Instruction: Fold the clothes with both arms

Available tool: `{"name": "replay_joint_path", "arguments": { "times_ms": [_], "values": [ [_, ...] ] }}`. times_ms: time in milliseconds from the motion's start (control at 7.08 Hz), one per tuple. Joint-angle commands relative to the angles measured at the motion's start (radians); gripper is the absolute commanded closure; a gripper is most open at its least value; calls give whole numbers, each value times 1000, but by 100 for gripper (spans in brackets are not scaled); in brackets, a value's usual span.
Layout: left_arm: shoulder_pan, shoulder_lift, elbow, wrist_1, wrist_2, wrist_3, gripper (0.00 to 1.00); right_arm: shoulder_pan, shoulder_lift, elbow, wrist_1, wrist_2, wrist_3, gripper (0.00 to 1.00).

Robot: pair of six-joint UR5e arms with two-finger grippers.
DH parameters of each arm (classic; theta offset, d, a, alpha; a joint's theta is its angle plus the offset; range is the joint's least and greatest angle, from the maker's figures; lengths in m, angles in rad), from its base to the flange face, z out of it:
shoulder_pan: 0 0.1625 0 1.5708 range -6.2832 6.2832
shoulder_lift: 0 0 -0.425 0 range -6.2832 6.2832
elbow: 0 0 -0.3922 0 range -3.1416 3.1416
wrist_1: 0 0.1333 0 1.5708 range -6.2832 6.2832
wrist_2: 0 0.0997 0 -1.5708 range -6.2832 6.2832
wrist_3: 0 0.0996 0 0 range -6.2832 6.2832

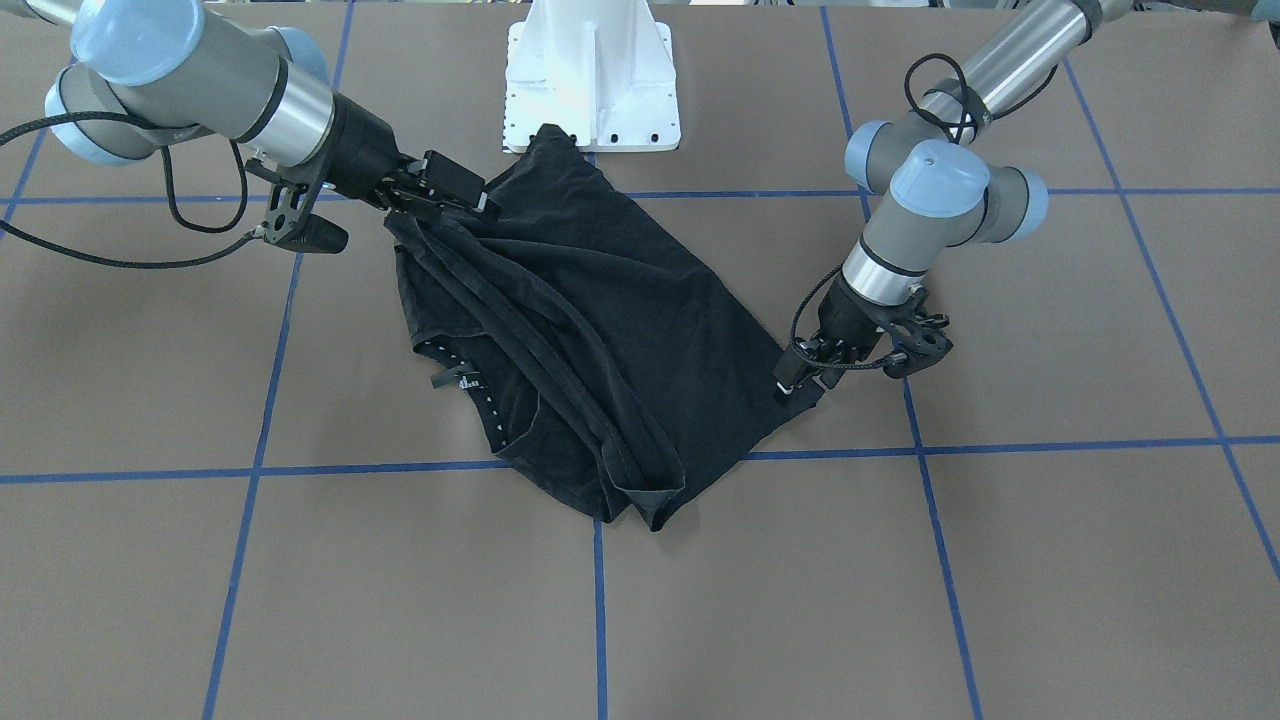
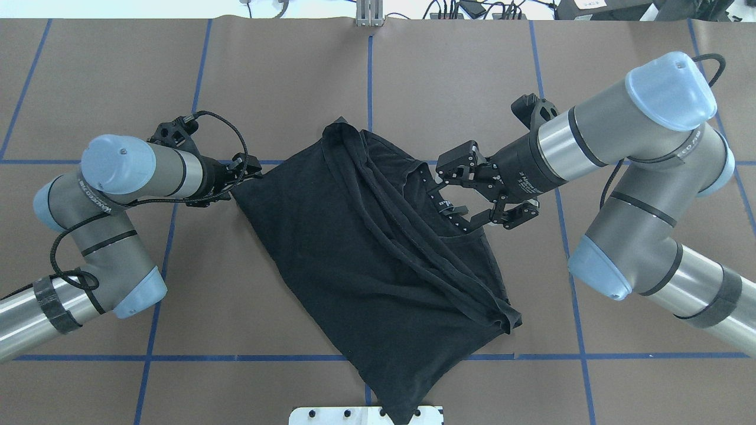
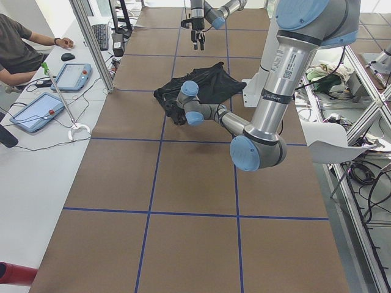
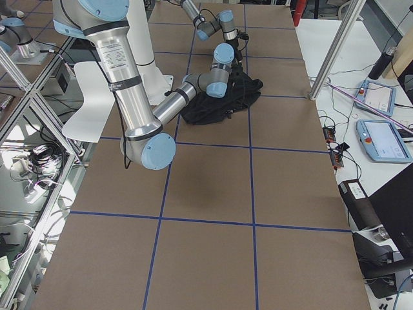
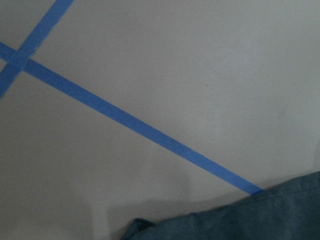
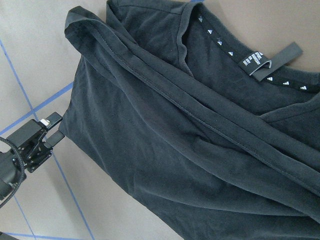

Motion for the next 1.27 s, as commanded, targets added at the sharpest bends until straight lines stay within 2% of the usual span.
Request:
{"name": "replay_joint_path", "arguments": {
  "times_ms": [0,283,565,1131],
  "values": [
    [19,-3,9,-1,6,-1,25,4,-2,0,0,0,0,0],
    [24,-5,9,-1,20,-1,29,8,-4,0,0,2,0,0],
    [24,-11,4,-1,23,-3,100,14,-5,0,0,2,0,0],
    [-13,-12,1,8,12,5,100,34,-7,0,3,2,0,0]
  ]
}}
